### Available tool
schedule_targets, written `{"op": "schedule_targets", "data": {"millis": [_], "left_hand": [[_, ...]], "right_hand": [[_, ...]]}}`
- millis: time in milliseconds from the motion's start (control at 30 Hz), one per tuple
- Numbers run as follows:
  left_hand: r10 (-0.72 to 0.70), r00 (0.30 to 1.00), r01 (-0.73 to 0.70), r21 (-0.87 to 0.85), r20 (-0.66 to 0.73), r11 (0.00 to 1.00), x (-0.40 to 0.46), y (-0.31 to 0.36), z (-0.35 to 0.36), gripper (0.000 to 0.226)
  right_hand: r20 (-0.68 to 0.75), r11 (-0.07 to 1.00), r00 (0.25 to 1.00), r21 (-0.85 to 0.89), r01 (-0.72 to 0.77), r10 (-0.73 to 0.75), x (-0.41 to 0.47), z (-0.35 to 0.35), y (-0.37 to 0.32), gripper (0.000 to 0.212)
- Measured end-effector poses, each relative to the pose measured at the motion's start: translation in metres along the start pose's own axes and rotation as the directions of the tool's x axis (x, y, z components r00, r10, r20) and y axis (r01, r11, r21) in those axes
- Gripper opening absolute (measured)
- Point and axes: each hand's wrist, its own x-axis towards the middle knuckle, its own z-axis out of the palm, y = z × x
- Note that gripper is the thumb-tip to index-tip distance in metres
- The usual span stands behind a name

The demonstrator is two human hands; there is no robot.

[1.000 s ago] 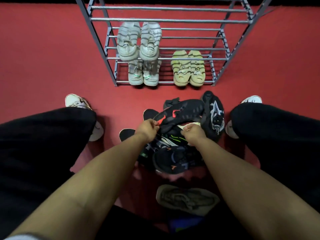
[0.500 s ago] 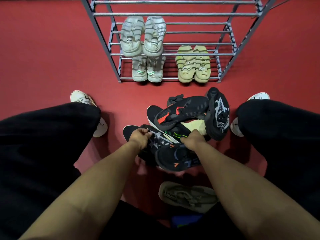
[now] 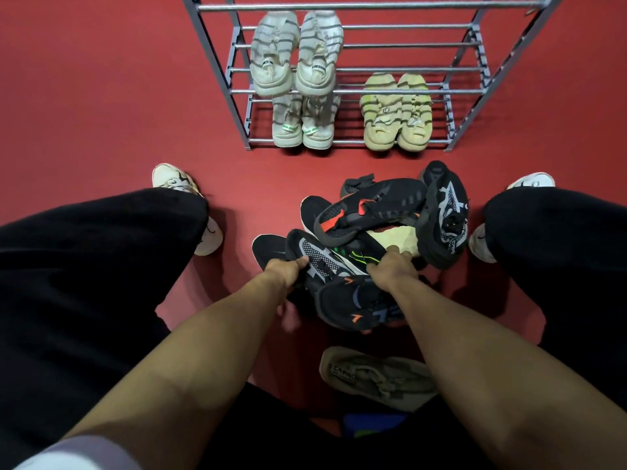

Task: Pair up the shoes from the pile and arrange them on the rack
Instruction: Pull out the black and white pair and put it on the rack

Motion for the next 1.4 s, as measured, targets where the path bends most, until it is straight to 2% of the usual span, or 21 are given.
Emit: {"op": "schedule_targets", "data": {"millis": [67, 133, 233, 300, 367, 433, 533, 633, 733, 800, 900, 1000, 1100, 1167, 1233, 1300, 1367, 1400], "left_hand": [[0.002, 1.000, -0.003, -0.045, -0.004, 0.999, 0.000, 0.007, 0.007, 0.026], [0.037, 0.998, -0.040, -0.071, -0.045, 0.997, -0.007, 0.018, 0.011, 0.027], [0.161, 0.982, -0.160, 0.021, -0.096, 0.987, -0.012, 0.034, 0.003, 0.029], [0.246, 0.965, -0.247, 0.000, -0.090, 0.969, -0.011, 0.048, -0.010, 0.027], [0.328, 0.940, -0.333, -0.046, -0.094, 0.942, -0.012, 0.065, -0.026, 0.024], [0.409, 0.912, -0.410, -0.131, -0.038, 0.903, -0.027, 0.086, -0.038, 0.017], [0.484, 0.873, -0.469, -0.172, 0.056, 0.866, -0.046, 0.110, -0.049, 0.014], [0.513, 0.854, -0.486, -0.213, 0.091, 0.848, -0.057, 0.119, -0.053, 0.013], [0.503, 0.850, -0.451, -0.280, 0.153, 0.847, -0.065, 0.121, -0.053, 0.014], [0.501, 0.845, -0.417, -0.356, 0.185, 0.836, -0.067, 0.122, -0.051, 0.013], [0.498, 0.842, -0.356, -0.480, 0.208, 0.802, -0.066, 0.123, -0.046, 0.012], [0.407, 0.858, -0.352, -0.219, 0.313, 0.910, -0.072, 0.115, -0.039, 0.041], [0.310, 0.849, -0.326, -0.037, 0.427, 0.945, -0.079, 0.098, -0.026, 0.045], [0.327, 0.840, -0.345, -0.040, 0.434, 0.938, -0.079, 0.088, -0.015, 0.040], [0.346, 0.845, -0.349, -0.069, 0.408, 0.934, -0.076, 0.081, -0.007, 0.026], [0.350, 0.847, -0.341, -0.097, 0.401, 0.935, -0.074, 0.077, -0.002, 0.009], [0.335, 0.845, -0.316, -0.116, 0.418, 0.942, -0.074, 0.076, -0.001, 0.010], [0.326, 0.849, -0.312, -0.104, 0.415, 0.945, -0.073, 0.076, -0.001, 0.011]], "right_hand": [[0.005, 1.000, 1.000, 0.014, -0.008, 0.008, -0.001, -0.005, 0.003, 0.054], [-0.077, 0.998, 0.996, -0.033, 0.052, -0.054, -0.005, -0.009, 0.000, 0.054], [-0.224, 0.948, 0.922, -0.045, 0.315, -0.317, -0.015, -0.013, -0.017, 0.049], [-0.189, 0.885, 0.869, 0.004, 0.466, -0.457, -0.022, -0.013, -0.035, 0.051], [-0.124, 0.850, 0.850, 0.066, 0.523, -0.513, -0.028, -0.011, -0.050, 0.054], [-0.077, 0.825, 0.859, 0.248, 0.509, -0.507, -0.033, -0.010, -0.061, 0.052], [0.060, 0.697, 0.863, 0.619, 0.362, -0.502, -0.041, -0.017, -0.071, 0.043], [0.123, 0.666, 0.839, 0.673, 0.322, -0.530, -0.049, -0.035, -0.073, 0.038], [0.189, 0.662, 0.803, 0.686, 0.304, -0.565, -0.051, -0.049, -0.066, 0.023], [0.184, 0.656, 0.806, 0.693, 0.300, -0.562, -0.055, -0.058, -0.062, 0.018], [0.062, 0.530, 0.851, 0.805, 0.266, -0.521, -0.055, -0.069, -0.063, 0.021], [-0.062, 0.418, 0.905, 0.872, 0.254, -0.422, -0.053, -0.080, -0.071, 0.015], [-0.042, 0.315, 0.932, 0.935, 0.164, -0.360, -0.049, -0.088, -0.074, 0.015], [-0.020, 0.327, 0.941, 0.935, 0.138, -0.339, -0.047, -0.089, -0.072, 0.015], [0.009, 0.393, 0.943, 0.910, 0.130, -0.332, -0.048, -0.086, -0.069, 0.012], [0.036, 0.463, 0.949, 0.878, 0.120, -0.312, -0.048, -0.084, -0.064, 0.018], [-0.035, 0.508, 0.972, 0.848, 0.152, -0.232, -0.046, -0.086, -0.058, 0.028], [-0.135, 0.547, 0.978, 0.813, 0.200, -0.158, -0.043, -0.089, -0.054, 0.029]]}}
